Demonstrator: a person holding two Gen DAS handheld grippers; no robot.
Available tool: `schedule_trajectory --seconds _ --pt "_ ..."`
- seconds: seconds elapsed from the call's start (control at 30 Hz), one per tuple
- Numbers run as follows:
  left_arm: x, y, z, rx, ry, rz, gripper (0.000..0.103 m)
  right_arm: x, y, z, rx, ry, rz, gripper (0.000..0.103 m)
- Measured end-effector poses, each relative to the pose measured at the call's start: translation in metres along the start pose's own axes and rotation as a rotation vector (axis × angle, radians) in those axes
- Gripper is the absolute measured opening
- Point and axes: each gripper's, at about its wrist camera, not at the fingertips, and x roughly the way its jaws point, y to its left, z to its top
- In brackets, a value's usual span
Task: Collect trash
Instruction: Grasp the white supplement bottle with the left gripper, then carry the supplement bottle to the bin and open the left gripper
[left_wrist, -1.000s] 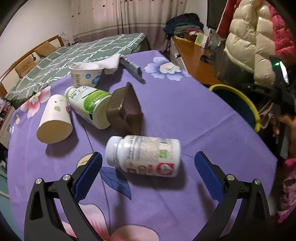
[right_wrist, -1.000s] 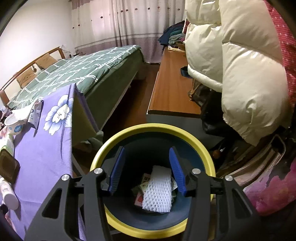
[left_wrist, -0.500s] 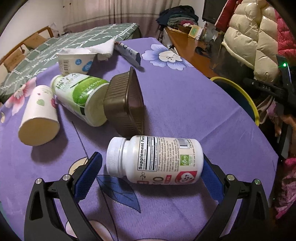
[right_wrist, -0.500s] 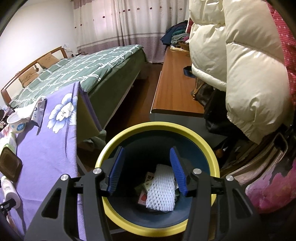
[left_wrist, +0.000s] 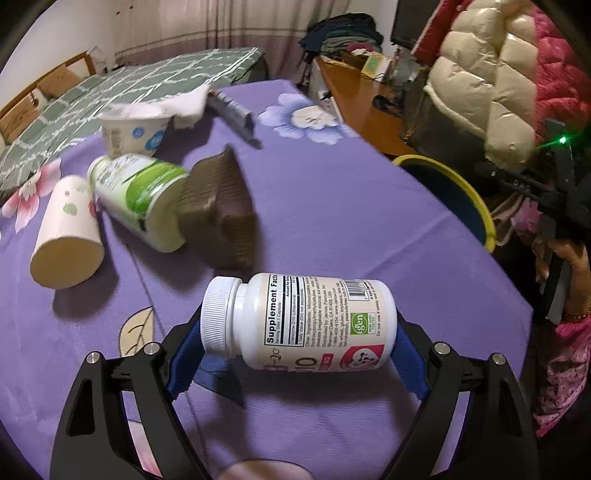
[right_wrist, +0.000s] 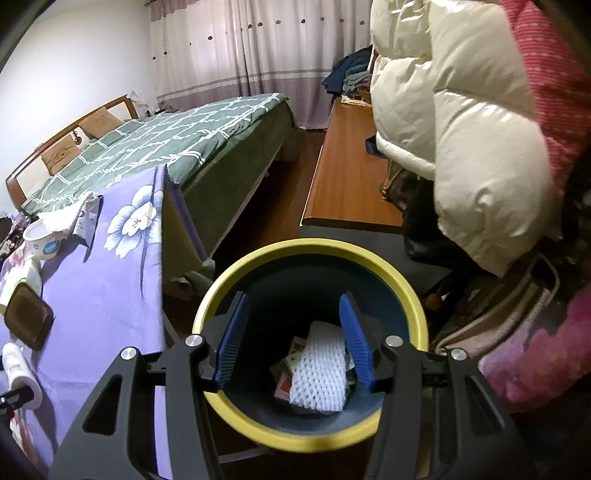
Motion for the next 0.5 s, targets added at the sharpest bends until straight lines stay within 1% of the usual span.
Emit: schedule_trajectory --seconds 0.17,0.23,0.37,0.5 --pt "-0.011 -0.027 0.016 0.053 -0.031 -0.038 0.085 -0.023 -0.012 -0.011 0.020 -0.023 -0.002 0.049" --pt "-0.011 -0.038 0.026 0.078 -0.041 -0.049 0.085 -0.033 -0.016 -0.018 0.027 -0.031 -0.007 0.053" --pt "0.000 -0.070 0.052 0.140 -0.041 -0.073 0.085 -0.050 -0.022 -0.030 0.004 -0.038 -0.018 0.055" --pt "0.016 -0.108 0.077 0.209 -0.035 -0.118 0.085 -0.063 -0.033 -0.038 0.012 -0.052 -0.033 0.056"
